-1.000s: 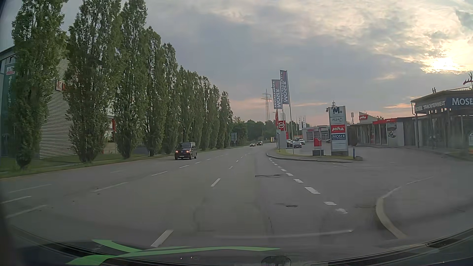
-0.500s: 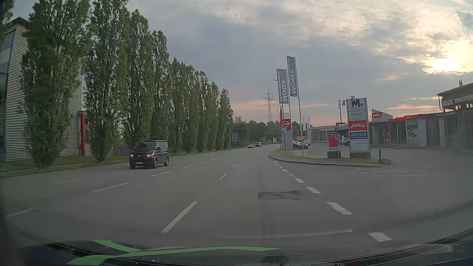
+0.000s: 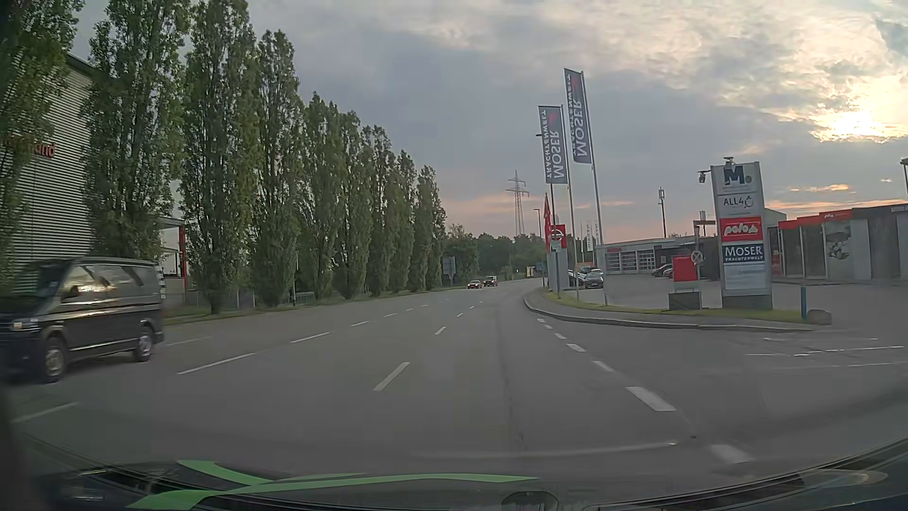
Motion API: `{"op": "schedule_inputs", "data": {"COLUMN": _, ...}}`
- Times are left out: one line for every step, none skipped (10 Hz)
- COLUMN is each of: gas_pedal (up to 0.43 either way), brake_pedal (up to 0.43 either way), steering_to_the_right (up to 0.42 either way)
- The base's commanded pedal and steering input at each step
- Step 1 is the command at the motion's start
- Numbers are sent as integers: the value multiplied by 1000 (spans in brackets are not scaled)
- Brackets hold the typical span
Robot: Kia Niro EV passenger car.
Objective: Follow the waypoints while adhering to traffic rules and regulations
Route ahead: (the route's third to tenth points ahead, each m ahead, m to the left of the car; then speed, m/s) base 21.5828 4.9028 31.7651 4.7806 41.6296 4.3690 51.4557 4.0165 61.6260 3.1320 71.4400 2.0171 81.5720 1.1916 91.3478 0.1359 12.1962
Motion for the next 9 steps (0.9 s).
{"op": "schedule_inputs", "data": {"gas_pedal": 28, "brake_pedal": 0, "steering_to_the_right": -6}}
{"op": "schedule_inputs", "data": {"gas_pedal": 28, "brake_pedal": 0, "steering_to_the_right": -6}}
{"op": "schedule_inputs", "data": {"gas_pedal": 28, "brake_pedal": 0, "steering_to_the_right": -4}}
{"op": "schedule_inputs", "data": {"gas_pedal": 28, "brake_pedal": 0, "steering_to_the_right": -3}}
{"op": "schedule_inputs", "data": {"gas_pedal": 28, "brake_pedal": 0, "steering_to_the_right": -2}}
{"op": "schedule_inputs", "data": {"gas_pedal": 28, "brake_pedal": 0, "steering_to_the_right": 0}}
{"op": "schedule_inputs", "data": {"gas_pedal": 28, "brake_pedal": 0, "steering_to_the_right": 1}}
{"op": "schedule_inputs", "data": {"gas_pedal": 39, "brake_pedal": 0, "steering_to_the_right": 1}}
{"op": "schedule_inputs", "data": {"gas_pedal": 67, "brake_pedal": 0, "steering_to_the_right": 2}}
